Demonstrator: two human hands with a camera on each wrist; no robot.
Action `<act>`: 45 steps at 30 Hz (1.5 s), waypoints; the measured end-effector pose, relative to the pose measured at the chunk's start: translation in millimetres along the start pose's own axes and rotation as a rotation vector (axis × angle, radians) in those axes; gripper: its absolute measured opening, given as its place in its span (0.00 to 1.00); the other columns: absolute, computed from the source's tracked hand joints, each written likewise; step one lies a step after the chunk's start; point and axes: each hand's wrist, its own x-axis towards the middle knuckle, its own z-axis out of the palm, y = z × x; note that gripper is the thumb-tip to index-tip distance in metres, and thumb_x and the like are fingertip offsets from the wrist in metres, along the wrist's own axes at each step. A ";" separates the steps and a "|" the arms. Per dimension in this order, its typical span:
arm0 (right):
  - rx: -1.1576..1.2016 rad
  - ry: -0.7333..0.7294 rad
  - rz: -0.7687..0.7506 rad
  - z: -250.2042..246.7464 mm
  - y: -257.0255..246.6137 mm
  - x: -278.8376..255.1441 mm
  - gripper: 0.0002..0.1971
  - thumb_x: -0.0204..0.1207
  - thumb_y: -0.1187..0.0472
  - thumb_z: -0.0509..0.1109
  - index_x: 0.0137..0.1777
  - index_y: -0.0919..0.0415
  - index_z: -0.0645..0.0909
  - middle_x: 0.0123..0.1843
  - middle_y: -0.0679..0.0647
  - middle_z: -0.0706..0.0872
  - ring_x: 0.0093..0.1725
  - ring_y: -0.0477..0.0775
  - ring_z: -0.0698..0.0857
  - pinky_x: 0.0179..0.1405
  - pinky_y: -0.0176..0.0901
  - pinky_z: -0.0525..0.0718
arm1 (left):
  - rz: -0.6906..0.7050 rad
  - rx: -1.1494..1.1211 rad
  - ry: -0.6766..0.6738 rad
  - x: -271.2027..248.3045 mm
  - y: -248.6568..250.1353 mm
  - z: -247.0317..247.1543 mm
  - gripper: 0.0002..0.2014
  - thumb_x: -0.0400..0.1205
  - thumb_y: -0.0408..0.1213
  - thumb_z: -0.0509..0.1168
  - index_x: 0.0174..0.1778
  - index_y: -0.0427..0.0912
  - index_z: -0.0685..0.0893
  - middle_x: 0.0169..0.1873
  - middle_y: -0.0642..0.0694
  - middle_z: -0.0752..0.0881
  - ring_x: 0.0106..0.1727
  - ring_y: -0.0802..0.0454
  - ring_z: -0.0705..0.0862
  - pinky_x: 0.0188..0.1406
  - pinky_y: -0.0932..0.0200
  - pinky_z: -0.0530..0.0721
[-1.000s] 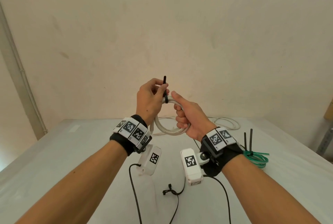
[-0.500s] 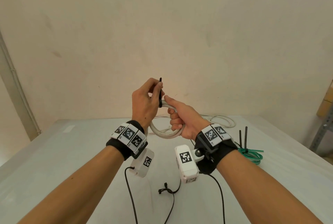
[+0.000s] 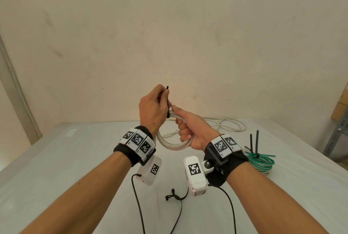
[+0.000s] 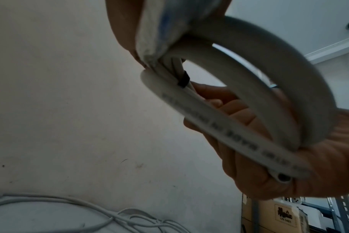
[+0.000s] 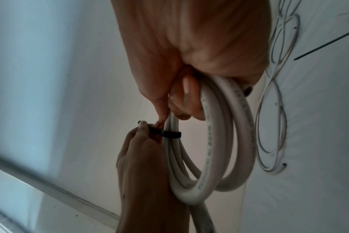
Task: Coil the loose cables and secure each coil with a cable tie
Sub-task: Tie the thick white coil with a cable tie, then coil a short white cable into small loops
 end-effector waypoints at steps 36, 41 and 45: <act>-1.405 0.625 0.056 -199.0 -21.6 70.5 0.17 0.86 0.65 0.64 0.72 0.71 0.76 0.74 0.70 0.79 0.71 0.71 0.83 0.66 0.54 0.82 | -0.633 -0.163 -0.799 -34.0 -43.2 118.3 0.16 0.91 0.44 0.64 0.54 0.35 0.90 0.45 0.45 0.89 0.45 0.53 0.89 0.48 0.56 0.90; -1.493 0.607 0.139 -205.6 9.4 107.1 0.29 0.88 0.64 0.63 0.83 0.78 0.58 0.81 0.70 0.73 0.78 0.68 0.78 0.73 0.54 0.78 | -0.658 -0.069 -0.824 -26.0 -66.9 110.4 0.14 0.91 0.40 0.62 0.51 0.36 0.90 0.41 0.45 0.90 0.41 0.53 0.89 0.42 0.58 0.88; -1.617 0.575 0.185 -212.6 26.5 119.0 0.24 0.89 0.64 0.62 0.80 0.76 0.63 0.79 0.68 0.76 0.77 0.65 0.80 0.70 0.51 0.80 | -0.688 -0.050 -0.849 -17.0 -80.5 109.2 0.14 0.91 0.39 0.62 0.52 0.36 0.90 0.39 0.46 0.91 0.39 0.54 0.90 0.45 0.56 0.89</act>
